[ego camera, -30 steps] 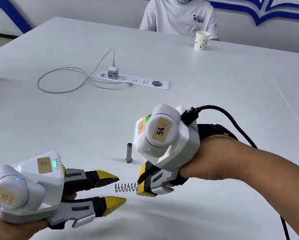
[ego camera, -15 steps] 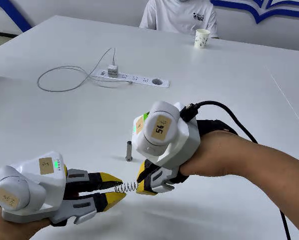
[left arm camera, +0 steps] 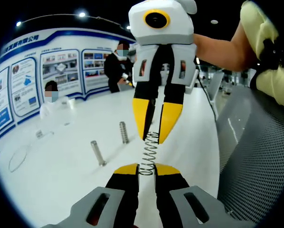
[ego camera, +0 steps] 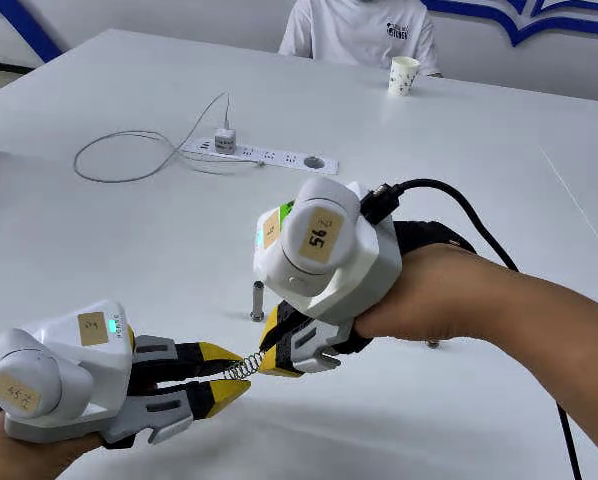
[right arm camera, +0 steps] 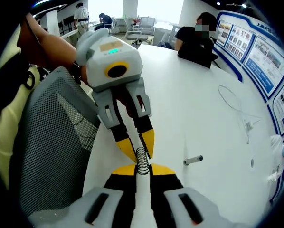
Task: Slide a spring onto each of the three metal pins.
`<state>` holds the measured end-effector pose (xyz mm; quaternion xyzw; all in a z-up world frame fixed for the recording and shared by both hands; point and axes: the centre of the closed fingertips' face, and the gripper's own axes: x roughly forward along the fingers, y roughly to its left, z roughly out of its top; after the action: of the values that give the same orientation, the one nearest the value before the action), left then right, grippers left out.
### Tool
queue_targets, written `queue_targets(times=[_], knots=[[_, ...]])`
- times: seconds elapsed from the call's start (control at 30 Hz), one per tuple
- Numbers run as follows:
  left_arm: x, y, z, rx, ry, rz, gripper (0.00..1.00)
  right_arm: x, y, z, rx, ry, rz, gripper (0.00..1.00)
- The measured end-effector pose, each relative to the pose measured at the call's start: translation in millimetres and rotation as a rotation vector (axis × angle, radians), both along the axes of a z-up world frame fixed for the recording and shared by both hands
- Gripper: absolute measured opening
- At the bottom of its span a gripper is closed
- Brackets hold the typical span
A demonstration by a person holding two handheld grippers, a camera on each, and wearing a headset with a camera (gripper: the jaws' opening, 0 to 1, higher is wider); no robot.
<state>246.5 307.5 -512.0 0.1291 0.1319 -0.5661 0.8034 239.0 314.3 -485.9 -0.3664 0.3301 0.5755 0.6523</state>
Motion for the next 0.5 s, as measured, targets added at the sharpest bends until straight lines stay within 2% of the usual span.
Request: queue_targets(times=[0.2, 0.5], knots=[[0.5, -2.3, 1.9, -0.005, -0.002, -0.003, 0.12, -0.5, 8.5, 8.8, 0.021, -0.014, 0.015, 0.11], [0.1, -5.5, 3.5, -0.011, -0.006, -0.010, 0.12, -0.4, 16.3, 11.4, 0.025, -0.026, 0.033, 0.11]])
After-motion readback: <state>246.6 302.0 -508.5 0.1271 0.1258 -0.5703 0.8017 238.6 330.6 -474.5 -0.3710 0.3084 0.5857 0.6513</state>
